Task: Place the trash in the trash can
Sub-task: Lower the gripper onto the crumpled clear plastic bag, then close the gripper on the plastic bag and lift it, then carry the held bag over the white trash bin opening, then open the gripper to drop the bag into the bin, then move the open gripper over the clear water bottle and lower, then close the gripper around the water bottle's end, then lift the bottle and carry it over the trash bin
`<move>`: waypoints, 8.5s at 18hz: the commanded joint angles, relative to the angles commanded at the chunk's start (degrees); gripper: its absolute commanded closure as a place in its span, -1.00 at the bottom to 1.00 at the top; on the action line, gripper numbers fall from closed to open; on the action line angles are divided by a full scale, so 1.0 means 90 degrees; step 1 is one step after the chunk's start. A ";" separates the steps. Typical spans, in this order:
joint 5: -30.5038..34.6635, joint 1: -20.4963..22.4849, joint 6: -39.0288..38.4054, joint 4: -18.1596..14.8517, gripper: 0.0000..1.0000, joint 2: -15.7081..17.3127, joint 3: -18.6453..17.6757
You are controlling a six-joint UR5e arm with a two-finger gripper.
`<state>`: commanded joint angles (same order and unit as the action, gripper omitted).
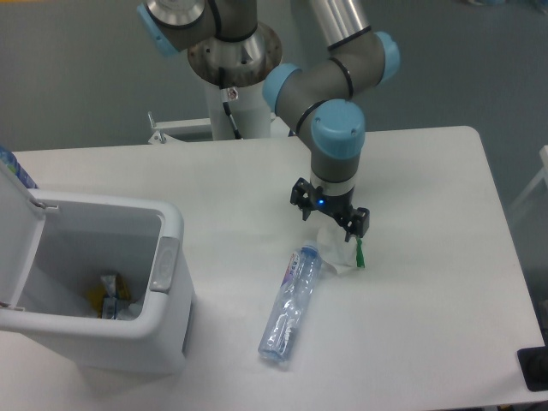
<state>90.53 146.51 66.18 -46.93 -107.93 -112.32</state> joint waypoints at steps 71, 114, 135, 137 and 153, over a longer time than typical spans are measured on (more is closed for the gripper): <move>-0.1642 -0.0468 -0.3242 -0.0468 -1.00 -0.1073 0.3085; -0.0117 -0.1641 -0.3330 -0.1885 -0.21 -0.2823 0.4287; -0.4858 -0.0079 -0.4654 -0.1525 0.51 -0.0695 0.5292; -0.5583 -0.0029 -0.5125 -0.1310 0.51 -0.0499 0.5381; -0.6221 -0.1728 -0.5381 -0.0528 0.27 -0.0283 0.5108</move>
<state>34.54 130.96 17.75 -51.69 -110.48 -66.35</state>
